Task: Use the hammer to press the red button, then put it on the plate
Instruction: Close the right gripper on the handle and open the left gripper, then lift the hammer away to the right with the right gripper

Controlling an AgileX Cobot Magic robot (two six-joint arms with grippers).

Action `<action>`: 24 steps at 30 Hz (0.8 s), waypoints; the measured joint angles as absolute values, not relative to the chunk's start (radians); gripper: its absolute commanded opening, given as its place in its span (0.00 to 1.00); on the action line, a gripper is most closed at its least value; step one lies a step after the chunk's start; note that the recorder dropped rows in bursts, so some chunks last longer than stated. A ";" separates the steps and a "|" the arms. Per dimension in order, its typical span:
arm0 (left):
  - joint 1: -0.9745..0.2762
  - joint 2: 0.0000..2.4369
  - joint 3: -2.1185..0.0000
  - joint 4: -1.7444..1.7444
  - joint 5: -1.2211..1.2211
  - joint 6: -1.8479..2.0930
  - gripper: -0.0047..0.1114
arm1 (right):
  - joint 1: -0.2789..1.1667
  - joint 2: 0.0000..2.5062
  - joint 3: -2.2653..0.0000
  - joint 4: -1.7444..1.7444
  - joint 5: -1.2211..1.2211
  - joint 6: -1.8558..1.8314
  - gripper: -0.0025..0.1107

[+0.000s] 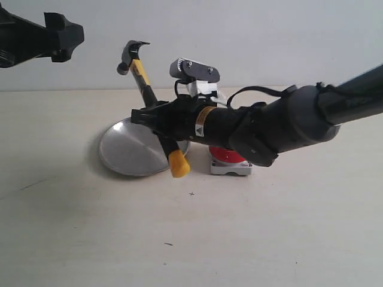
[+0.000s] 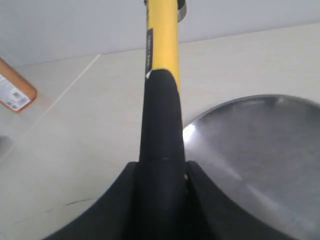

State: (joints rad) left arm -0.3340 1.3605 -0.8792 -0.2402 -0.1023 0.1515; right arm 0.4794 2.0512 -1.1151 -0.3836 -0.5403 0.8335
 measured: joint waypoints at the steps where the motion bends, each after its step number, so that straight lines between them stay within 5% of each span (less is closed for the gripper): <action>1: -0.332 1.358 -0.877 -0.240 -0.107 0.157 0.89 | 0.477 2.034 -1.115 -0.380 -0.507 0.815 0.02; 11: -0.330 1.299 -0.815 -0.194 -0.165 0.175 0.87 | 0.470 1.750 -1.115 -0.378 -0.126 0.588 0.02; 13: -0.330 1.268 -0.801 -0.192 -0.165 0.176 0.70 | 0.470 1.662 -1.115 -0.378 -0.029 0.567 0.02; 15: -0.330 1.234 -0.775 -0.192 -0.170 0.176 0.39 | 0.470 1.584 -1.115 -0.376 0.072 0.560 0.02; 16: -0.330 1.222 -0.769 -0.192 -0.170 0.171 0.05 | 0.470 1.559 -1.115 -0.376 0.107 0.560 0.02; 24: -0.330 0.988 -0.457 -0.192 -0.452 0.010 0.07 | 0.470 1.295 -0.910 -0.363 0.265 0.557 0.02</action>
